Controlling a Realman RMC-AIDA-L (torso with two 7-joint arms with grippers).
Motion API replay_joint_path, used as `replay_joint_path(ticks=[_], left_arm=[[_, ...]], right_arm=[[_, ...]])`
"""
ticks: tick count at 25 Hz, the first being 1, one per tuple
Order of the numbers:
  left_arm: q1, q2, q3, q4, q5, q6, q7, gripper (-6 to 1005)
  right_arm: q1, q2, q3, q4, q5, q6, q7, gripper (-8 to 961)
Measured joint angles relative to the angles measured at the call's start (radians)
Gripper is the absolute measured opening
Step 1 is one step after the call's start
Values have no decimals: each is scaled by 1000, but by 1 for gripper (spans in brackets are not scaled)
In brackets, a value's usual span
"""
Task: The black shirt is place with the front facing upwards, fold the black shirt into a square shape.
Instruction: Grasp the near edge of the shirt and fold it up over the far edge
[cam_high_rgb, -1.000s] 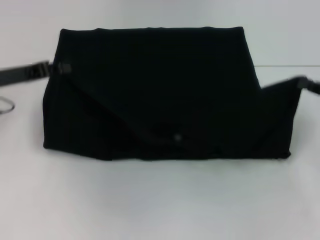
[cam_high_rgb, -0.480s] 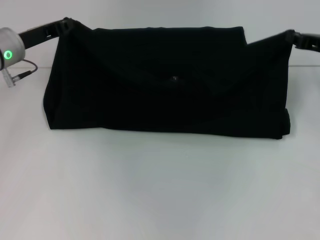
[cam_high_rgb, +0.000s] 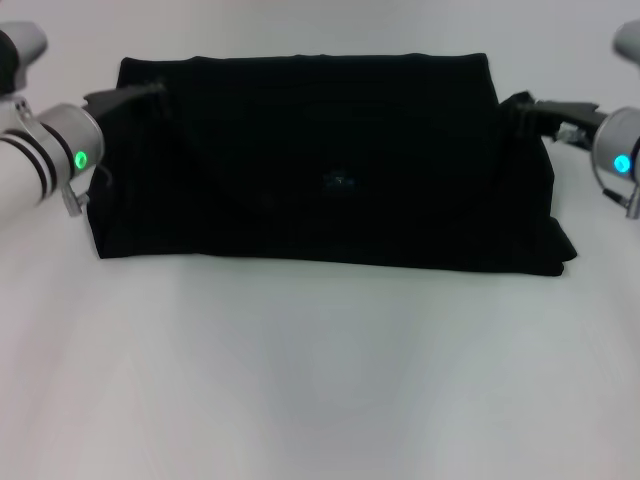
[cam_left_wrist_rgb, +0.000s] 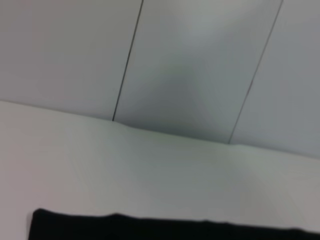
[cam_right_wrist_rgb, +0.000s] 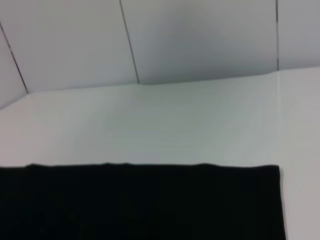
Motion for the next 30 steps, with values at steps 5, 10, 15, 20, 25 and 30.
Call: replay_joint_path(ticks=[5, 10, 15, 20, 25, 30], left_arm=[[4, -29, 1, -12, -19, -26, 81, 20], [0, -32, 3, -29, -14, -28, 105, 21], [5, -30, 3, -27, -15, -24, 104, 103], [20, -22, 4, 8, -19, -20, 50, 310], [50, -19, 4, 54, -19, 51, -3, 440], [75, -16, 5, 114, -22, 126, -67, 552]], right_arm=[[-9, 29, 0, 18, 74, 36, -105, 39], [-15, 28, 0, 29, 78, 38, -108, 39], [-23, 31, -23, 23, 72, 34, -112, 39], [-40, 26, -43, 5, 73, 11, -89, 259], [-83, 33, -70, -87, 72, -78, -3, 446], [-123, 19, -169, -175, 71, -201, 149, 683]])
